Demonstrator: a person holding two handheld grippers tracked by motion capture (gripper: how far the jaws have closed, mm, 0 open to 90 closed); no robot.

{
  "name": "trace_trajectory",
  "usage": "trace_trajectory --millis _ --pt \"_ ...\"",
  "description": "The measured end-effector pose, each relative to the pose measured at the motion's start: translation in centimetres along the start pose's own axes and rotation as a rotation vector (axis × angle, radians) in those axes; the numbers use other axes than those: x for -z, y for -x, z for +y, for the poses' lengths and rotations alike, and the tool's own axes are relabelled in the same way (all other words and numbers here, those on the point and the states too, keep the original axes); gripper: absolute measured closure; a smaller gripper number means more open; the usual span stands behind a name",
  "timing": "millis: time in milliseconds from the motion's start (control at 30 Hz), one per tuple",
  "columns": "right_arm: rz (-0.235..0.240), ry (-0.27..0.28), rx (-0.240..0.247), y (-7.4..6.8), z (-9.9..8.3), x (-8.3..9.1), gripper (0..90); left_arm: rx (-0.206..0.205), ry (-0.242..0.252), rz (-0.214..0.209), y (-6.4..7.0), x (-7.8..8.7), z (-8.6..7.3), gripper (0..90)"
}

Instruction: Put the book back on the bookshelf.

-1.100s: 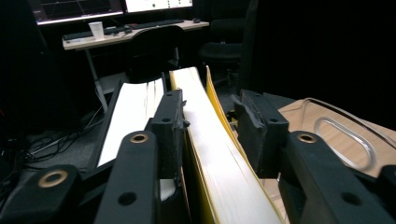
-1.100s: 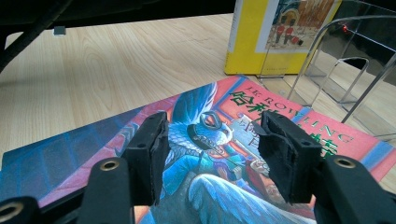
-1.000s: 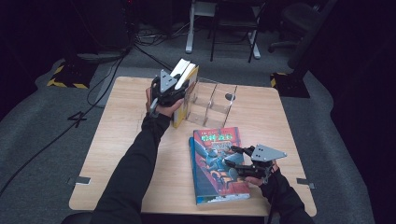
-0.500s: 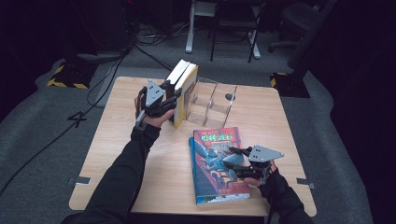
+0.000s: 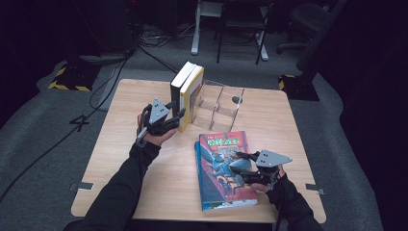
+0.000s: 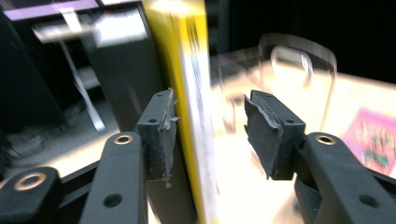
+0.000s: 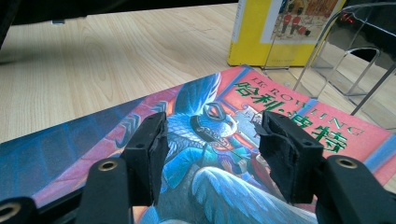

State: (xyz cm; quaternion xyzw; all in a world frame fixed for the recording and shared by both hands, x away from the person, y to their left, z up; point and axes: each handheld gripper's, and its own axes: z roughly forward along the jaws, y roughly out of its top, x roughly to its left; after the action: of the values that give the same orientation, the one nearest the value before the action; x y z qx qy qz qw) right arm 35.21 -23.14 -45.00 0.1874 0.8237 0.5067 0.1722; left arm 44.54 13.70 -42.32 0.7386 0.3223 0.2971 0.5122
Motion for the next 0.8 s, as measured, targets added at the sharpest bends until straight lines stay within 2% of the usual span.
trace_trajectory --millis 167,300,433,500,600,767,800 --pt "0.002 -0.005 0.001 -0.1 -0.1 -0.1 42.9 -0.002 -0.18 -0.017 0.1 -2.7 -4.2 61.0" --pt "0.005 -0.011 -0.001 -0.1 -0.2 -0.3 42.9 -0.007 -0.253 -0.002 0.2 -4.6 -6.2 66.4" --pt "0.005 -0.014 -0.002 0.0 -0.3 -0.4 42.9 -0.024 -0.27 0.015 0.3 -5.3 -6.1 71.1" --pt "0.005 -0.015 0.0 0.0 -0.3 -0.4 42.9 -0.012 -0.273 0.0 0.3 -5.6 -5.9 70.6" --pt "0.007 -0.015 0.0 0.0 -0.3 -0.4 42.9 -0.004 -0.279 -0.002 0.3 -5.9 -5.9 72.9" --pt "0.01 -0.024 0.002 -0.1 -0.3 -0.5 42.9 0.047 -0.313 0.018 -0.3 -6.3 -6.0 74.3" --pt "0.013 -0.023 0.002 -0.1 -0.3 -0.6 42.9 0.044 -0.32 0.019 -0.3 -6.4 -6.0 74.4"
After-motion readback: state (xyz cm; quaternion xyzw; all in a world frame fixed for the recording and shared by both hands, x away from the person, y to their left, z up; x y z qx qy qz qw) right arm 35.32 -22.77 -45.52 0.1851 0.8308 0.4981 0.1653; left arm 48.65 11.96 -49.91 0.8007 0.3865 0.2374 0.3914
